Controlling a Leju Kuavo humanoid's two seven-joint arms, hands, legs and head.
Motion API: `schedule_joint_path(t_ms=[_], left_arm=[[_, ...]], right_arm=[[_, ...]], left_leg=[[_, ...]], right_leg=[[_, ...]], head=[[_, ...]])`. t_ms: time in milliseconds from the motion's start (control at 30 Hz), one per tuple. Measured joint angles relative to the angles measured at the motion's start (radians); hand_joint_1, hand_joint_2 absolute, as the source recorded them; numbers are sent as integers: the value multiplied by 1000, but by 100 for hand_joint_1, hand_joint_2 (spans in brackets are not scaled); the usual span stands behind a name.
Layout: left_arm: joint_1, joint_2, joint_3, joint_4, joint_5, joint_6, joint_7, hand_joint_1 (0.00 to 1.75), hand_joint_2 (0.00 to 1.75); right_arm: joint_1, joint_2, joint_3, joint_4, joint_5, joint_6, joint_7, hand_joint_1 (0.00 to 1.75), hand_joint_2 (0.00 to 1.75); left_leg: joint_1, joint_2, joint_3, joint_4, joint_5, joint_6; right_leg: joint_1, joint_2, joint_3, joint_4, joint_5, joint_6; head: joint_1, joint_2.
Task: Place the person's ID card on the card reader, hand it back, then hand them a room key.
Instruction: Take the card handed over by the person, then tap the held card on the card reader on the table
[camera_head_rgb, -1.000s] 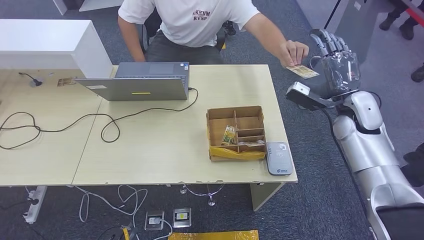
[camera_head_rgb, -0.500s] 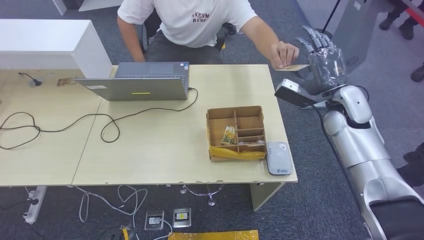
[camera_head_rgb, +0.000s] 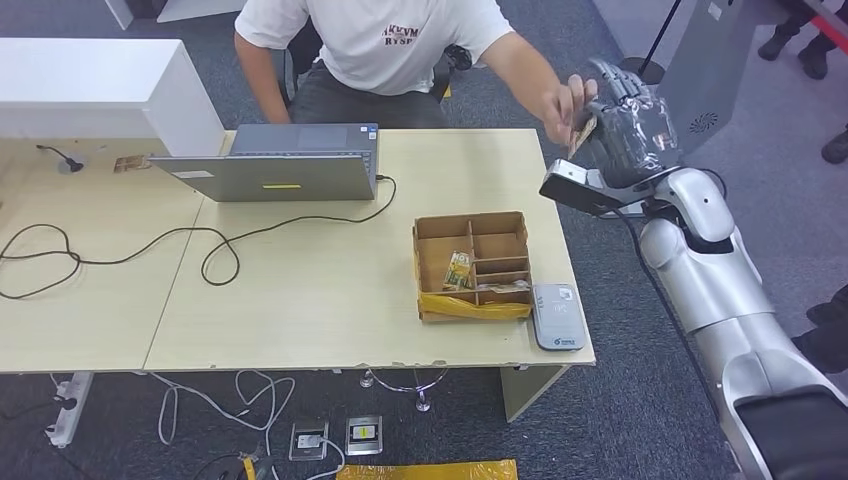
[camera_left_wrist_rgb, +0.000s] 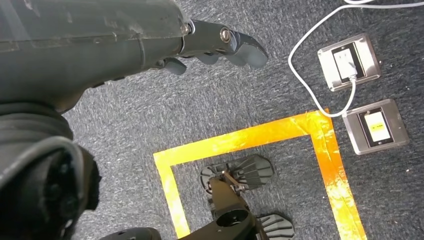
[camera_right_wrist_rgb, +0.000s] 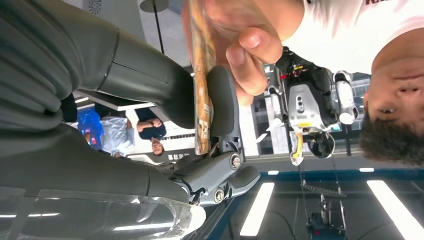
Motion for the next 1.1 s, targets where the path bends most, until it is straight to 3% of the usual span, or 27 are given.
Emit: schedule_joint_path(t_ms=[367, 533, 833, 1100], left_arm=[[10, 0, 0, 0, 24, 3, -6, 0, 0], [23, 4, 0, 0, 44, 6, -15, 0, 0], [51, 12, 0, 1, 59, 11, -25, 0, 0], [52, 14, 0, 1, 60, 12, -25, 0, 0]], right_arm=[[-2, 1, 24, 0, -30, 39, 2, 175, 175], [23, -29, 28, -40, -64, 98, 32, 175, 175], [187, -132, 13, -169, -108, 136, 87, 175, 175], [329, -186, -2, -223, -110, 119, 122, 175, 175]], left_leg=[[0, 0, 0, 0, 0, 0], [0, 0, 1, 0, 0, 0], [0, 1, 0, 0, -1, 0], [0, 3, 1, 0, -1, -1]], right_leg=[[0, 1, 0, 0, 0, 0], [0, 1, -1, 0, 0, 0], [0, 1, -1, -1, 0, 0], [0, 3, -1, 0, 0, 0]], head=[[0, 0], [0, 0], [0, 0], [0, 0]])
